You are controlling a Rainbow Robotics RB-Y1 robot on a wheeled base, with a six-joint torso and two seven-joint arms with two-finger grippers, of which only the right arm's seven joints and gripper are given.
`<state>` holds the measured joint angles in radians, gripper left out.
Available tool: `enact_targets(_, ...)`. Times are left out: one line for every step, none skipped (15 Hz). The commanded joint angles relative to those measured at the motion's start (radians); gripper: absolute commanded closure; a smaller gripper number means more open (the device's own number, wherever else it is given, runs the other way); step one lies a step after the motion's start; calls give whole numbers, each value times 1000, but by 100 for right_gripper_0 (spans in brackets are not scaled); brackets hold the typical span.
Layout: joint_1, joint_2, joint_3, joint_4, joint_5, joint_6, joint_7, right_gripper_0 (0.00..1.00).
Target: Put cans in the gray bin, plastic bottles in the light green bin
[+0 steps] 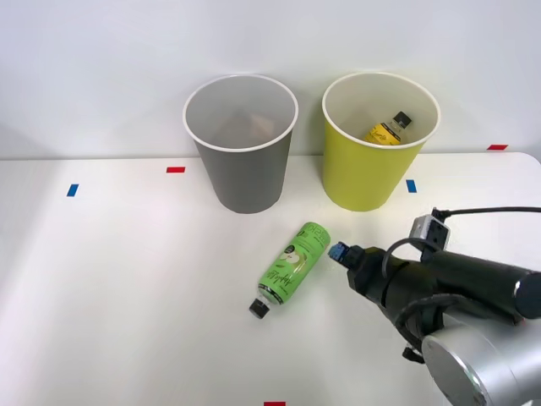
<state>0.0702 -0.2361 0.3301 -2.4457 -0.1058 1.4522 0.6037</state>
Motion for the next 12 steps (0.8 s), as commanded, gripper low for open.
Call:
enact_targets(-155, 28, 46, 166, 17, 39, -136, 0)
enact_targets(-201, 40, 41, 218, 0, 39, -171, 0)
enact_targets(-236, 49, 33, 257, -21, 39, -197, 0)
enact_targets(-268, 52, 33, 289, -31, 39, -226, 0)
enact_targets(-287, 57, 33, 312, -31, 39, -249, 0)
enact_targets(-316, 64, 38, 355, -35, 39, -292, 0)
enact_targets(-342, 78, 40, 389, -35, 39, -315, 0)
enact_targets(-386, 83, 53, 425, -32, 53, -357, 0)
enact_targets(-431, 81, 69, 458, -17, 96, -380, 0)
enact_targets(-500, 86, 95, 514, -8, 174, -392, 0)
enact_targets(-541, 92, 99, 550, -12, 218, -398, 0)
enact_targets(-567, 92, 96, 577, -31, 243, -403, 0)
